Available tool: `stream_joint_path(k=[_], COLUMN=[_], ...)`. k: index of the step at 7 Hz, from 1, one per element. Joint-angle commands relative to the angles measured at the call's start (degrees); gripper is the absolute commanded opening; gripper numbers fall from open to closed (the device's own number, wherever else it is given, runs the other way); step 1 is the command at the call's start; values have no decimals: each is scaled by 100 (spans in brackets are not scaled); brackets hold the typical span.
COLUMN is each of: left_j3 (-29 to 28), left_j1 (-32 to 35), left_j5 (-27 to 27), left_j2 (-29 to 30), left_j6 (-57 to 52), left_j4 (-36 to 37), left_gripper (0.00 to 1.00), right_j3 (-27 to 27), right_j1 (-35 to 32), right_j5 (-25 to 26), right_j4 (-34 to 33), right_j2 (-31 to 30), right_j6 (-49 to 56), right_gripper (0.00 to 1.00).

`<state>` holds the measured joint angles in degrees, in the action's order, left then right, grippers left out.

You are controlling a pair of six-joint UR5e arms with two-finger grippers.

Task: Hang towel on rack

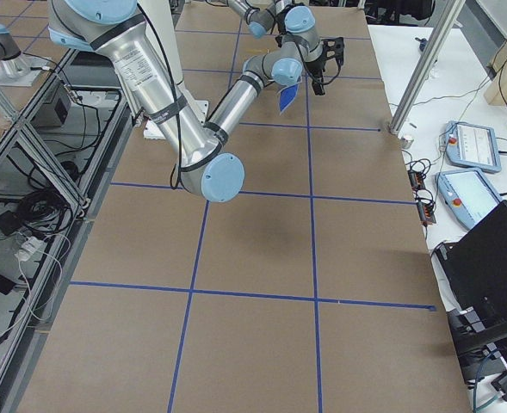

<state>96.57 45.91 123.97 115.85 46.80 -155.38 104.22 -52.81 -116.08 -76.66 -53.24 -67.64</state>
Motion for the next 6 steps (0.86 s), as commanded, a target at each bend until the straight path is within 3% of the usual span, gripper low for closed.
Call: stream_joint_path(k=[1,3,6], left_j3=[63,510,582], left_j1=[190,410,700], left_j5=[39,31,30], left_j2=[-587,-1298,-2310], left_j6=[1028,1548,1577], left_j4=[-578,-712,-1633], left_gripper=[0,0,0], right_j3=[-496,-1067,-1535], right_j1=[-649,-1167,-1564], right_j5=[-772,-1107,-1189], right_j4=[-60,-51,-60], right_j2=[-125,-379,-879], right_j6=[976,2345,4060], right_gripper=[100,100,100])
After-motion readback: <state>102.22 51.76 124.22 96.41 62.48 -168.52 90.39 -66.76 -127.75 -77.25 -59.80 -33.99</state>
